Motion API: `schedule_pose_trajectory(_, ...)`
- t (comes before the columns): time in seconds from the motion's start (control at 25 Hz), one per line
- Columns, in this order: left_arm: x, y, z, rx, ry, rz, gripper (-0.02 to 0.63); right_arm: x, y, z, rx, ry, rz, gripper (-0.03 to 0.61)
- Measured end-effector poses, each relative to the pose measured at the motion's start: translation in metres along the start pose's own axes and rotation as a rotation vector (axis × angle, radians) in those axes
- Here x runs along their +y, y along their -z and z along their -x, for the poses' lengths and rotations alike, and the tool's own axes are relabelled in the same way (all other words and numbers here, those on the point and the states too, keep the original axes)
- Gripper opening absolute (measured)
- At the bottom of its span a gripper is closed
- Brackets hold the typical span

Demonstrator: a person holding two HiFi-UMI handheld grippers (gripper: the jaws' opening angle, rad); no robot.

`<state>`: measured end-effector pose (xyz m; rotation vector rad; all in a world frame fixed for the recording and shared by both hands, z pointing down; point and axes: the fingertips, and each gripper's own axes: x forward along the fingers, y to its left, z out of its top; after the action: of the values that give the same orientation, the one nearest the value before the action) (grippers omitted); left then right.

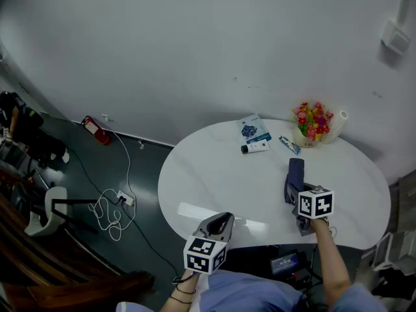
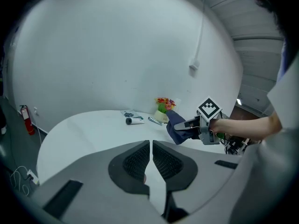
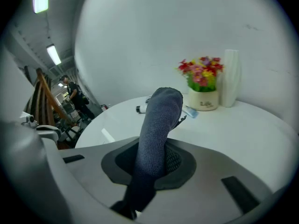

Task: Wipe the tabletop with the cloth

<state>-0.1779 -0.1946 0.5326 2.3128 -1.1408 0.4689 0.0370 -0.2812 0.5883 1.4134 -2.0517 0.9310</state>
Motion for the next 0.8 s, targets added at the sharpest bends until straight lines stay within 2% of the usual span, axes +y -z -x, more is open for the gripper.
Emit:
schedule_pose_trajectory(0.2, 0.054, 0.008, 0.043, -0.033, -0.099, 0.051, 0.023, 0.117, -0.012, -0.053, 0.025, -0.156, 0.088, 0.069)
schedule_pose_trajectory(0.44, 0.103, 0.026, 0.09, -0.055, -0.224, 0.109, 0.023, 0.253, -0.005, -0.104, 0.08, -0.337, 0.207, 0.069)
schedule_pose_trajectory(0.64, 0.133, 0.045, 0.124, -0.063, -0.32, 0.176, 0.023, 0.348, 0.008, -0.128, 0.123, -0.469, 0.297, 0.069)
schedule_pose_trajectory(0.8, 0.147, 0.056, 0.147, -0.067, -0.379, 0.199, 0.023, 0.405, 0.024, -0.14, 0.159, -0.558, 0.348, 0.069)
